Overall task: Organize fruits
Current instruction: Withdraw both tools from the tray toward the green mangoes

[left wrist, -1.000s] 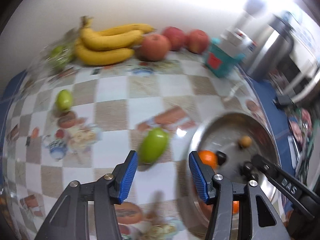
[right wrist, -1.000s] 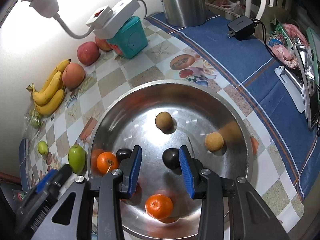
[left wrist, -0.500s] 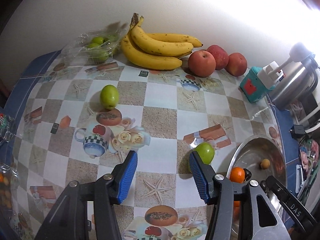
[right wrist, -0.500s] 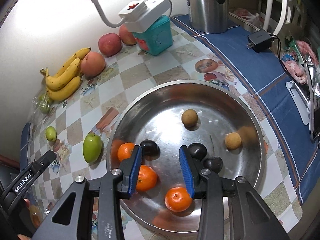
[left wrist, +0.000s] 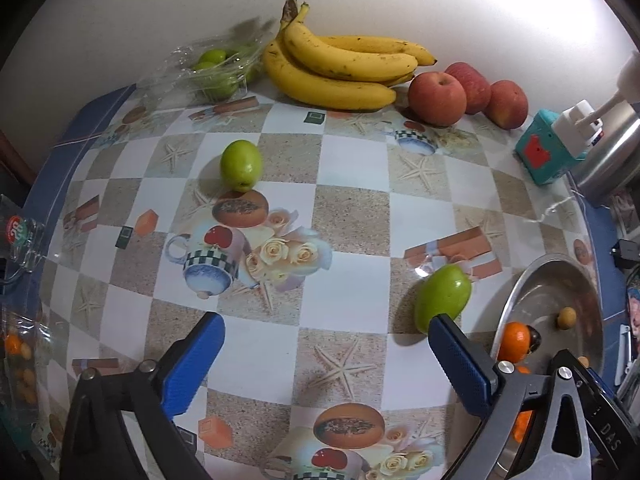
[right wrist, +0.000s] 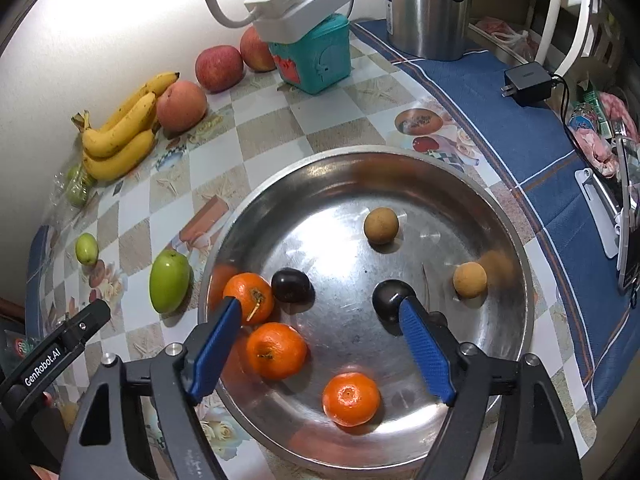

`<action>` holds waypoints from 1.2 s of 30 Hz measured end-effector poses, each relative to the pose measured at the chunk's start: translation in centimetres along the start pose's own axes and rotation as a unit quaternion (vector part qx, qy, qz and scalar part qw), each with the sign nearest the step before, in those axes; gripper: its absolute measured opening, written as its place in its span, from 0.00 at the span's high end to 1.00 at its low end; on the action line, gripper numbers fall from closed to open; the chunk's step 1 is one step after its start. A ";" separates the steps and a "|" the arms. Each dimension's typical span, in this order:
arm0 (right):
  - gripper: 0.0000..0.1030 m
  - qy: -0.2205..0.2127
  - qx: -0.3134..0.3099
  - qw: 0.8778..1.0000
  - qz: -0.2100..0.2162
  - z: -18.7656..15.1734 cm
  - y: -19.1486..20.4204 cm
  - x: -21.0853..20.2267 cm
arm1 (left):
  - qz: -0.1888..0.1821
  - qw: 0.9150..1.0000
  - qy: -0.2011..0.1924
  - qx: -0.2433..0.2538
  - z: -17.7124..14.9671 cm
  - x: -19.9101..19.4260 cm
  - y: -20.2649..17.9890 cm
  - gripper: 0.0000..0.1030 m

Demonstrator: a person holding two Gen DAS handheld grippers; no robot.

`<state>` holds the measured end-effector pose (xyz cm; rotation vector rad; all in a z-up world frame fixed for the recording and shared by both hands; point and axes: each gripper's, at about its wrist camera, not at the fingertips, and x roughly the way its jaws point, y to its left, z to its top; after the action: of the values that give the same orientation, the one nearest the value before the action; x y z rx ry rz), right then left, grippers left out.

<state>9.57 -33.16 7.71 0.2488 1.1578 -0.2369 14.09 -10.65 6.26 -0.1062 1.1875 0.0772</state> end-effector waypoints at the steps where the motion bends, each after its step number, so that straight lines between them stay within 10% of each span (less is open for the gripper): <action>1: 0.21 0.001 0.000 1.000 0.000 0.0 0.0 0.1 | 0.002 1.000 0.001 0.000 0.0 0.1 0.0 0.00; 6: 0.04 -0.004 -0.007 1.000 -0.001 -0.1 0.2 0.2 | 0.015 1.000 0.001 0.005 0.0 0.2 0.0 0.00; 36: 0.03 -0.015 -0.025 0.999 -0.021 -0.4 1.3 0.6 | 0.084 0.995 -0.035 0.043 1.0 -1.6 2.1 0.00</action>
<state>9.88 -31.88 7.07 0.1778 1.1382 -0.2473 14.19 -8.50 8.00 0.0731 1.1272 0.1763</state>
